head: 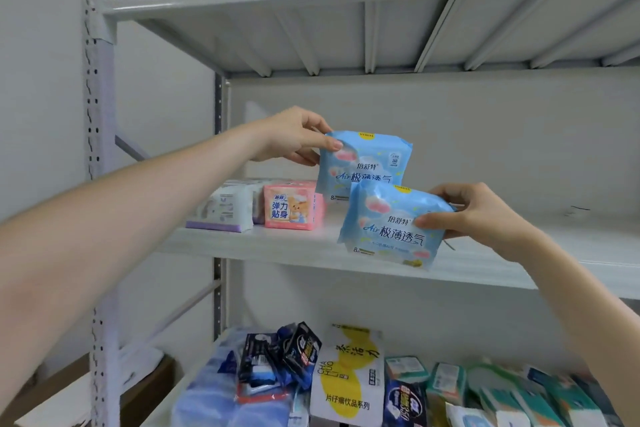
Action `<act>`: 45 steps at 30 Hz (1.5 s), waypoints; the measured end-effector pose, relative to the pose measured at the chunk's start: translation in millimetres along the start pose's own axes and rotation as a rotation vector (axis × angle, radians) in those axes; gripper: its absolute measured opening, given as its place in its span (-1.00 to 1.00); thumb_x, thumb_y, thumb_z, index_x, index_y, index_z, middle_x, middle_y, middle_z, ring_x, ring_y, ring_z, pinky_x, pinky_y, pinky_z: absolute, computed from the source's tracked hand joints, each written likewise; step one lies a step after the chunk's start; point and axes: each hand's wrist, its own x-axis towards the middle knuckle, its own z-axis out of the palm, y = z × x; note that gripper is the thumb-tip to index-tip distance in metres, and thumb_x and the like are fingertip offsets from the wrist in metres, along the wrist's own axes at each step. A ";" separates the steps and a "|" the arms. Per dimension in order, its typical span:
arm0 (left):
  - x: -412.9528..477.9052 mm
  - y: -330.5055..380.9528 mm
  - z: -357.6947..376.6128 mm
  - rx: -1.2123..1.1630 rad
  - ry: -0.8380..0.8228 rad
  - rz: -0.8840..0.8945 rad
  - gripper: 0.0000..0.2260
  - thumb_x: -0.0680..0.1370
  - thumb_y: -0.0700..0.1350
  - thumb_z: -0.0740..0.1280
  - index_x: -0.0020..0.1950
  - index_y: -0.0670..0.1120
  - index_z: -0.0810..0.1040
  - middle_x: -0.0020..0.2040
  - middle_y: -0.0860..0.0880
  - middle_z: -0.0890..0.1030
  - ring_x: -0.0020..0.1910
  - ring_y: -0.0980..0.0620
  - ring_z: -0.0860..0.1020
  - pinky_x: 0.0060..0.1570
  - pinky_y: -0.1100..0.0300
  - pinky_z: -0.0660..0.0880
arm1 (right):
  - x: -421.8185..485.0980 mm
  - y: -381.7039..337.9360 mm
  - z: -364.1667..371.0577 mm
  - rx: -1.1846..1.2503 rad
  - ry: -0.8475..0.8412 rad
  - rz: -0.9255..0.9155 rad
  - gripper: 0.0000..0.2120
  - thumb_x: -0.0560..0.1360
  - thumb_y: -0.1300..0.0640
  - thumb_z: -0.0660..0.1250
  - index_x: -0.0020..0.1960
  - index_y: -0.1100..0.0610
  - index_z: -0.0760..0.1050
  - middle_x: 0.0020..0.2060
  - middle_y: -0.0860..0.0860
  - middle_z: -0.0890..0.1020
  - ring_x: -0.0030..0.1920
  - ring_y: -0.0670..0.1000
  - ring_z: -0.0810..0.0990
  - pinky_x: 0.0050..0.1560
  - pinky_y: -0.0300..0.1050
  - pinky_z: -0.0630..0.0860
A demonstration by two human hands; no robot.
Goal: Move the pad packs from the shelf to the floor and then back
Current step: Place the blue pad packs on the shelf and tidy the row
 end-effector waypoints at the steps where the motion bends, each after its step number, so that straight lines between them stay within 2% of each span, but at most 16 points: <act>1: 13.5 -4.9 -2.5 0.015 -0.011 0.000 -0.82 0.45 -0.05 0.49 -0.02 -0.07 0.58 -0.06 -0.04 0.70 -0.08 -0.02 0.68 0.08 0.10 0.60 | 11.3 4.5 -1.1 0.002 0.008 0.001 -0.69 0.27 0.20 0.58 -0.03 0.19 0.62 -0.17 0.08 0.72 -0.17 0.00 0.71 -0.29 -0.25 0.59; 4: 53.6 -20.5 -5.7 0.031 -0.050 -0.018 -0.80 0.45 -0.05 0.49 0.01 -0.07 0.58 -0.12 0.06 0.70 -0.10 0.05 0.67 0.27 0.02 0.48 | 43.9 20.6 -6.5 -0.004 0.021 0.012 -0.70 0.27 0.20 0.59 -0.04 0.16 0.62 -0.17 0.07 0.72 -0.15 0.02 0.71 -0.27 -0.22 0.61; 6: 80.1 -32.2 -6.1 0.025 -0.091 -0.033 -0.81 0.46 -0.07 0.48 0.02 -0.07 0.57 -0.13 0.08 0.71 -0.10 0.06 0.67 0.33 0.02 0.41 | 66.0 33.4 -11.1 -0.024 0.031 0.023 -0.71 0.26 0.19 0.59 -0.05 0.14 0.63 -0.17 0.06 0.72 -0.15 0.03 0.71 -0.26 -0.21 0.62; 11: 142.9 -64.2 -9.4 -0.008 -0.186 -0.082 -0.85 0.50 -0.12 0.45 0.01 -0.08 0.53 0.00 -0.03 0.68 -0.05 0.05 0.67 0.13 0.16 0.32 | 120.6 59.9 -23.0 -0.068 0.036 0.038 -0.71 0.26 0.16 0.59 -0.05 0.14 0.64 -0.18 0.04 0.72 -0.17 0.03 0.72 -0.28 -0.21 0.61; 16: 195.0 -94.1 -13.2 -0.030 -0.265 -0.109 -0.88 0.52 -0.17 0.41 -0.01 -0.09 0.51 0.01 -0.03 0.67 0.03 0.00 0.64 0.23 0.16 0.33 | 170.4 75.3 -24.8 -0.122 0.000 0.075 -0.70 0.28 0.16 0.58 -0.03 0.17 0.62 -0.17 0.04 0.72 -0.15 0.03 0.72 -0.21 -0.12 0.65; 19: 222.8 -110.7 -17.0 -0.012 -0.306 -0.114 -0.91 0.53 -0.18 0.40 -0.02 -0.10 0.52 0.02 -0.04 0.67 0.08 -0.05 0.63 0.38 0.10 0.30 | 195.7 84.7 -22.0 -0.143 -0.018 0.107 -0.68 0.26 0.14 0.58 -0.03 0.17 0.62 -0.15 0.03 0.72 -0.13 0.02 0.72 -0.14 -0.06 0.66; 22: 248.2 -124.3 -17.2 0.031 -0.360 -0.144 -0.87 0.52 -0.17 0.40 0.03 -0.11 0.51 0.05 -0.05 0.67 0.16 -0.07 0.62 0.44 0.07 0.23 | 214.7 96.6 -18.8 -0.136 -0.027 0.144 -0.69 0.28 0.15 0.58 -0.03 0.18 0.62 -0.15 0.04 0.72 -0.13 0.01 0.71 -0.21 -0.13 0.64; 25: 270.1 -140.4 -10.1 0.056 -0.432 -0.172 -0.89 0.52 -0.19 0.40 0.00 -0.10 0.52 -0.01 -0.04 0.68 0.09 -0.04 0.63 0.45 0.07 0.21 | 227.9 109.0 -17.0 -0.130 -0.053 0.196 -0.73 0.31 0.18 0.57 -0.03 0.19 0.63 -0.15 0.05 0.72 -0.13 0.01 0.71 -0.26 -0.20 0.61; 28: 286.6 -159.1 -1.6 0.057 -0.497 -0.203 -0.91 0.52 -0.21 0.40 -0.05 -0.09 0.51 -0.06 -0.03 0.69 0.04 -0.04 0.62 0.40 0.09 0.27 | 235.6 122.4 -14.2 -0.109 -0.074 0.254 -0.76 0.31 0.21 0.57 -0.05 0.20 0.64 -0.17 0.03 0.72 -0.15 0.00 0.72 -0.29 -0.23 0.59; 32: 299.7 -183.1 7.0 0.081 -0.584 -0.231 -0.91 0.51 -0.25 0.40 -0.05 -0.12 0.53 -0.10 -0.01 0.69 -0.03 0.03 0.63 0.12 0.26 0.49 | 239.5 136.9 -8.1 -0.100 -0.123 0.306 -0.76 0.31 0.22 0.57 -0.05 0.19 0.64 -0.17 0.04 0.73 -0.15 0.00 0.72 -0.28 -0.23 0.59; 36: 303.2 -193.9 9.8 0.224 -0.617 -0.233 -0.92 0.49 -0.25 0.43 -0.05 -0.13 0.58 -0.16 0.00 0.65 -0.07 0.05 0.59 0.02 0.28 0.51 | 239.8 140.8 -6.5 -0.065 -0.139 0.312 -0.72 0.30 0.21 0.58 -0.01 0.17 0.64 -0.15 0.04 0.73 -0.13 0.02 0.72 -0.26 -0.22 0.60; 39: 301.1 -196.6 9.1 0.283 -0.663 -0.253 -0.81 0.48 -0.28 0.43 0.08 -0.16 0.61 -0.08 -0.03 0.68 -0.03 0.04 0.61 0.08 0.26 0.52 | 238.6 141.7 -4.1 -0.046 -0.148 0.319 -0.67 0.30 0.20 0.57 0.04 0.14 0.62 -0.11 0.02 0.72 -0.11 0.02 0.72 -0.24 -0.20 0.61; 42: 299.2 -194.5 8.6 0.273 -0.707 -0.275 -0.60 0.47 -0.28 0.42 0.31 -0.16 0.52 0.15 -0.08 0.65 0.23 -0.06 0.56 0.33 0.12 0.42 | 236.6 141.3 -0.4 -0.037 -0.154 0.325 -0.58 0.30 0.24 0.57 0.12 0.09 0.58 -0.04 0.01 0.71 -0.07 0.03 0.71 -0.13 -0.10 0.65; 45: 298.1 -186.7 7.9 0.271 -0.767 -0.290 -0.37 0.39 -0.17 0.51 0.44 -0.08 0.40 0.27 -0.07 0.57 0.36 -0.07 0.46 0.42 0.08 0.31 | 236.3 139.1 7.1 -0.017 -0.148 0.351 -0.38 0.26 0.31 0.58 0.26 0.09 0.47 0.07 0.04 0.65 -0.08 -0.02 0.71 -0.19 -0.19 0.63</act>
